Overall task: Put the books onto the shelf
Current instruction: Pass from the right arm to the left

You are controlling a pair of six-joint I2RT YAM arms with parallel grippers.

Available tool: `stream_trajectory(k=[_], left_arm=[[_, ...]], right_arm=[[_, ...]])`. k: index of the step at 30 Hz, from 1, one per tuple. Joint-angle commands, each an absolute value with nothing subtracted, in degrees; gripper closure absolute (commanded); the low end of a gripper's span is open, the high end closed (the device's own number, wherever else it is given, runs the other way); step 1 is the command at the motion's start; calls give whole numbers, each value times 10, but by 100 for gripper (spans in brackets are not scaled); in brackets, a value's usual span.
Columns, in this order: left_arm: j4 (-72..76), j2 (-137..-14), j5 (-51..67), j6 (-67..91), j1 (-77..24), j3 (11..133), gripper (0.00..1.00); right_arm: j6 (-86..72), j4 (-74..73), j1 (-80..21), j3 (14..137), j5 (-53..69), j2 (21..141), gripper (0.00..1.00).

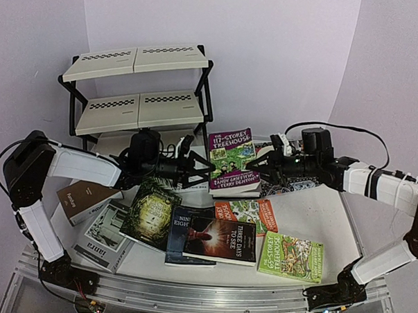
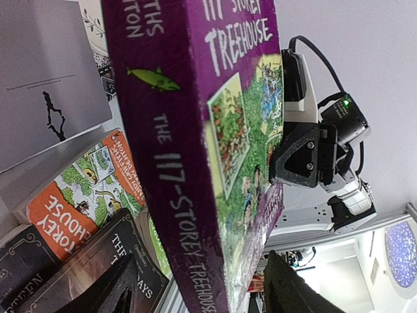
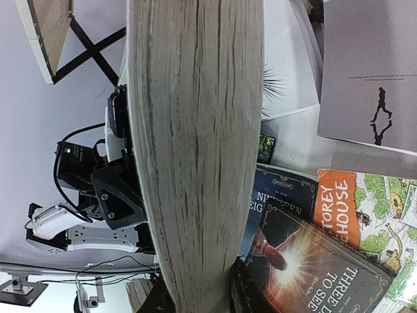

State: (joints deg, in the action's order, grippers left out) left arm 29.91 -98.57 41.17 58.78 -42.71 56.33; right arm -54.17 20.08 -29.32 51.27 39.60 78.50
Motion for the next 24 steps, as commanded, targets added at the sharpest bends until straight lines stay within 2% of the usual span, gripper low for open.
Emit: stream_trajectory(k=[1,5,7,9,10,12,15,19,22,24], left_arm=[[350,-958,431,607,-431,560,40],[353,-967,432,615,-431,558,53],[354,-968,431,614,-431,557,64],[354,-966,428,611,-431,556,77],[354,-965,426,610,-431,555,83],[354,-960,424,608,-430,553,90],[354,-945,423,606,-417,541,93],[354,-907,425,602,-387,514,95],[353,-874,439,603,-358,494,95],[352,-849,455,610,-330,479,96]], right_arm=[[-527,247,-300,537,418,752,97],[-527,252,-311,538,416,756,96],[-526,252,-314,537,415,759,93],[-525,252,-315,534,414,761,83],[-524,252,-316,532,413,761,74],[-519,249,-316,528,408,760,61],[-495,216,-316,530,387,757,46],[-469,185,-316,531,367,757,19],[-453,171,-317,533,357,760,8],[-436,155,-319,539,350,763,5]])
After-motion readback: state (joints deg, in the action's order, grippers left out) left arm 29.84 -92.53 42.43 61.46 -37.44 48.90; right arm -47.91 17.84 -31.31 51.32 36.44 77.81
